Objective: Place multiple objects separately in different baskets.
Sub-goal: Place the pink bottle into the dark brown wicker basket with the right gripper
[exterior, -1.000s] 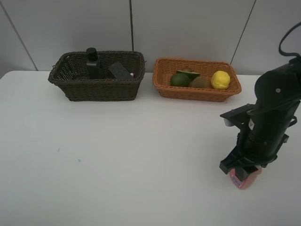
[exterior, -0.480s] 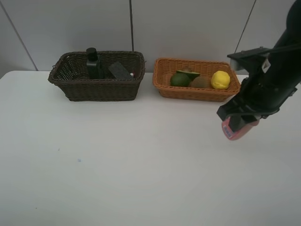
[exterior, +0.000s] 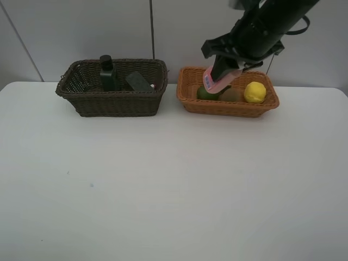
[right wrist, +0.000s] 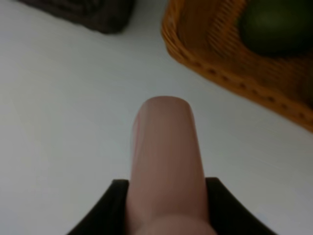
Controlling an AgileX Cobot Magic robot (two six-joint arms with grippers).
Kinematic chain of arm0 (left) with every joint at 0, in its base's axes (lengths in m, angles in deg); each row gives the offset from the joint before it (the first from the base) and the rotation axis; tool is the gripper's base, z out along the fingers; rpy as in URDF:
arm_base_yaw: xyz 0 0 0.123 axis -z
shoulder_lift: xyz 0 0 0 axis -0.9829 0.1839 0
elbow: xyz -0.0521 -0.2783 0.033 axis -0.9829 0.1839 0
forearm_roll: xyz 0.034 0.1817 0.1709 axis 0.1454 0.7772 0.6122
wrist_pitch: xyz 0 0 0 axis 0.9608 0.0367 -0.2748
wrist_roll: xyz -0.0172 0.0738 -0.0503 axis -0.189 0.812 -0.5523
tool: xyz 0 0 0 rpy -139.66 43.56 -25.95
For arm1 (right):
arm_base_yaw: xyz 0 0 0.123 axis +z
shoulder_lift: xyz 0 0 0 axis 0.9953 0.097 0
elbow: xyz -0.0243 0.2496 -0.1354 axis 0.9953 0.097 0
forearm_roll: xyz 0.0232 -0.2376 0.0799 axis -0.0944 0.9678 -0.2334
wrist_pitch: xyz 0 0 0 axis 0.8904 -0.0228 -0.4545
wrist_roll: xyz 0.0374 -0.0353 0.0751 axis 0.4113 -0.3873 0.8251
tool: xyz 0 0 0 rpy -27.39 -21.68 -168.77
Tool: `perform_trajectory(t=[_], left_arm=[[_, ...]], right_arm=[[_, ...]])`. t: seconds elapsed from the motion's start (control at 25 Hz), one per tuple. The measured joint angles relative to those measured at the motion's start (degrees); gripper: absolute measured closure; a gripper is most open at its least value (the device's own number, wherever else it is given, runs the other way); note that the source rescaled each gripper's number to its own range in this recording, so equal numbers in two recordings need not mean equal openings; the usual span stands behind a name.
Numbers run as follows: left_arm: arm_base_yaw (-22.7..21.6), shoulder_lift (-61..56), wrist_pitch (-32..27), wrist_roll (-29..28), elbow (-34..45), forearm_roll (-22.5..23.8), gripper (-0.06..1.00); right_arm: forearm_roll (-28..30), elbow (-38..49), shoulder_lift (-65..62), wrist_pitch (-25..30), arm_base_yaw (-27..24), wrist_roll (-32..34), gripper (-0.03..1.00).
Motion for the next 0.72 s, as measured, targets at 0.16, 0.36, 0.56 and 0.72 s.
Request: perform_trajectory(t=[0.16,0.36,0.56,0.72], left_arm=[[0.0,0.0,0.0,0.0,0.0,0.0,-0.06],[0.0,0.0,0.0,0.0,0.0,0.0,-0.06],[0.0,0.0,0.0,0.0,0.0,0.0,-0.06],[0.0,0.0,0.0,0.0,0.0,0.0,-0.06]], right_arm=[[-6.3,-12.1,10.4,-0.8,0.2,-3.4,0.97],[-7.1,-27.8,21.9,-1.1,2.8,-5.0,0.97],[-7.7,-40.4,32.4,-1.4,5.1,-5.2,0.97],[-7.6,-44.6,38.2,-3.5,5.3,-5.3,0.97]])
